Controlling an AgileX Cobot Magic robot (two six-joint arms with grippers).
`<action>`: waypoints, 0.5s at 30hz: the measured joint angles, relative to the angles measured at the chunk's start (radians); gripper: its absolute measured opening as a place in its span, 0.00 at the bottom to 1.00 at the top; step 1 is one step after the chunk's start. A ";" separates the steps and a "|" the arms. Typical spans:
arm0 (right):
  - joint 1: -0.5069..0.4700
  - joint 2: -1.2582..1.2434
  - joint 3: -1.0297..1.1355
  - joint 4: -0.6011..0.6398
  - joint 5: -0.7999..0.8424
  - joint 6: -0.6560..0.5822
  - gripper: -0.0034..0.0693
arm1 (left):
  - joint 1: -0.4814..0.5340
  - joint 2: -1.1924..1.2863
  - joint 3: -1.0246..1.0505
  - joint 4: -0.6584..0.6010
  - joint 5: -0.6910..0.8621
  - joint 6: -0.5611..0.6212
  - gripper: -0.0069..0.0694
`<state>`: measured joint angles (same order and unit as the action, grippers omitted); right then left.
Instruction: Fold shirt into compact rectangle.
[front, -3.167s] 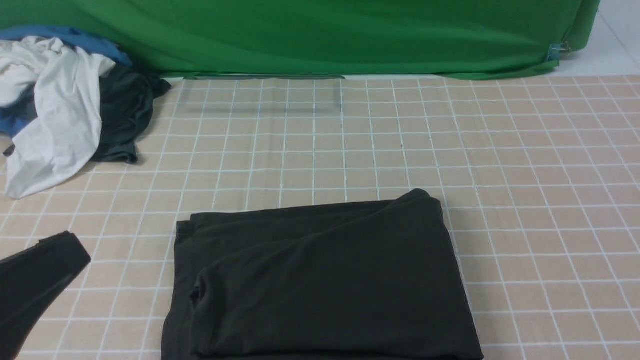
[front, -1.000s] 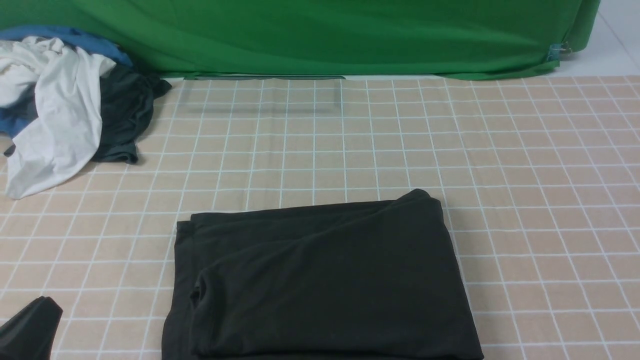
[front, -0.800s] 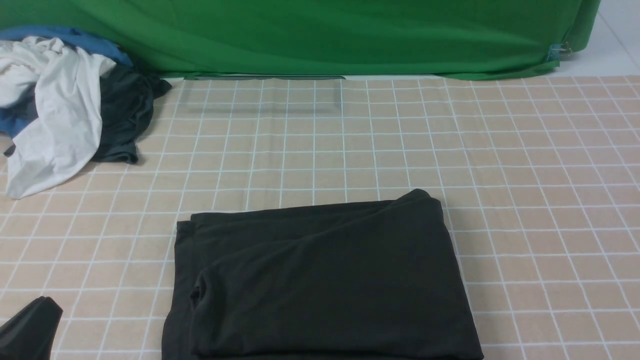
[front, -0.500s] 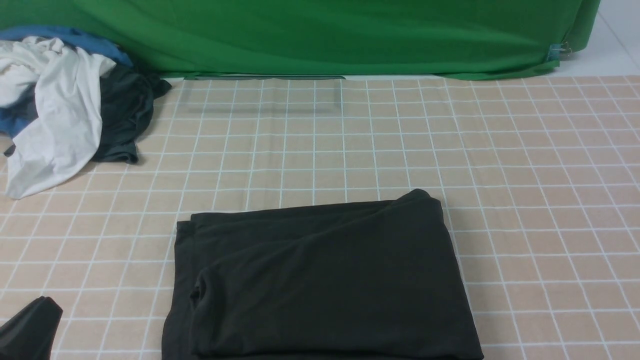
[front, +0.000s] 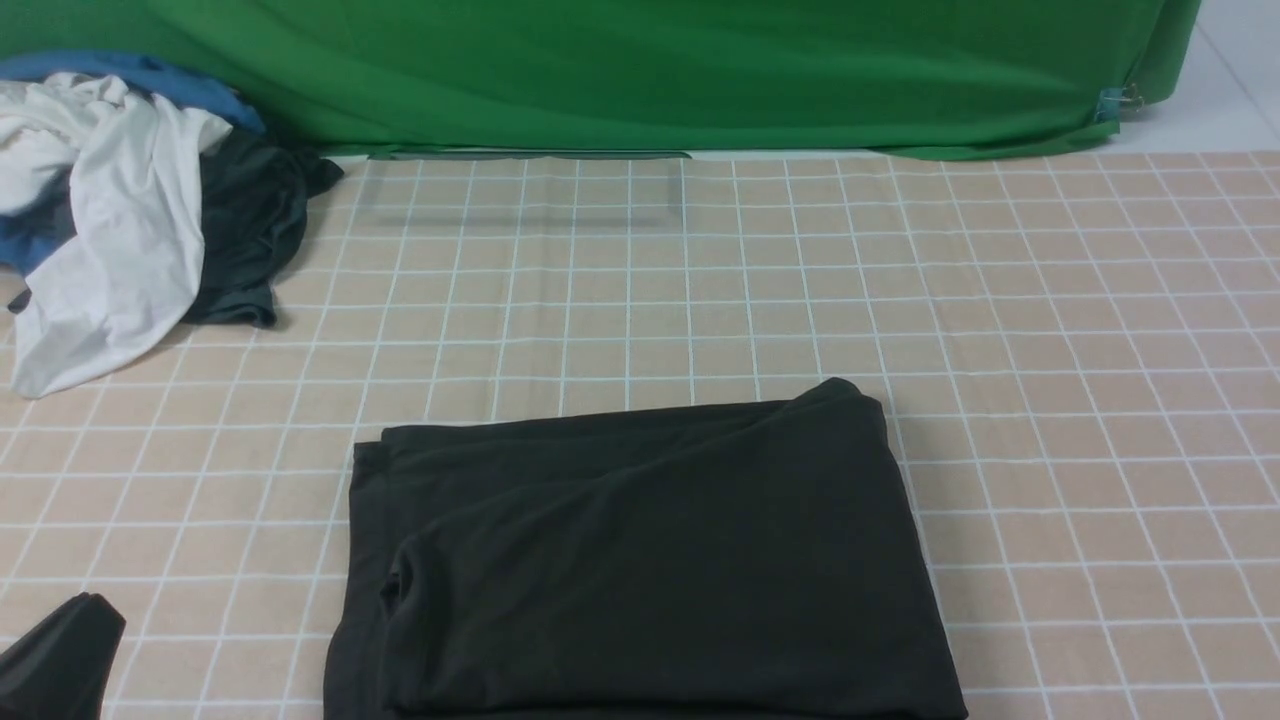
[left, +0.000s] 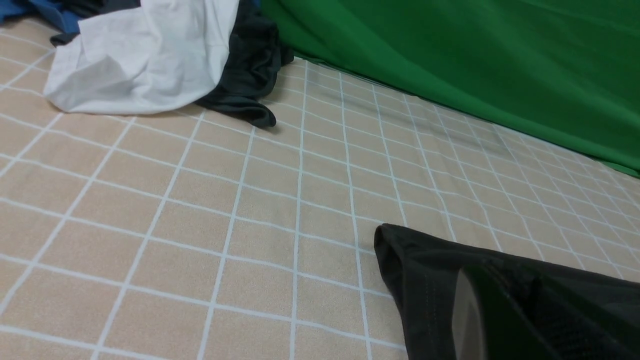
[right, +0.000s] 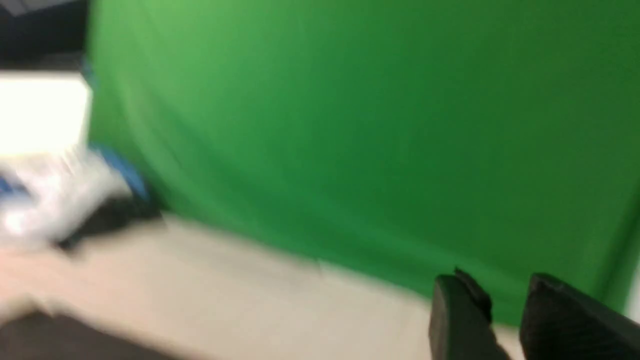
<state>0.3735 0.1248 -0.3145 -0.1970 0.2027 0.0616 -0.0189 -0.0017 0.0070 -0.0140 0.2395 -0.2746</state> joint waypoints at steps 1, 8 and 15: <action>-0.021 -0.005 0.041 -0.001 0.002 0.000 0.37 | 0.000 0.000 0.000 0.000 0.000 0.000 0.11; -0.199 -0.112 0.318 0.001 0.052 0.052 0.37 | 0.000 0.000 0.000 0.000 0.003 0.001 0.11; -0.333 -0.125 0.322 0.003 0.060 0.079 0.37 | 0.000 -0.001 0.000 0.000 0.004 0.001 0.11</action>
<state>0.0405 -0.0005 0.0074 -0.1936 0.2627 0.1403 -0.0189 -0.0027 0.0070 -0.0140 0.2438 -0.2737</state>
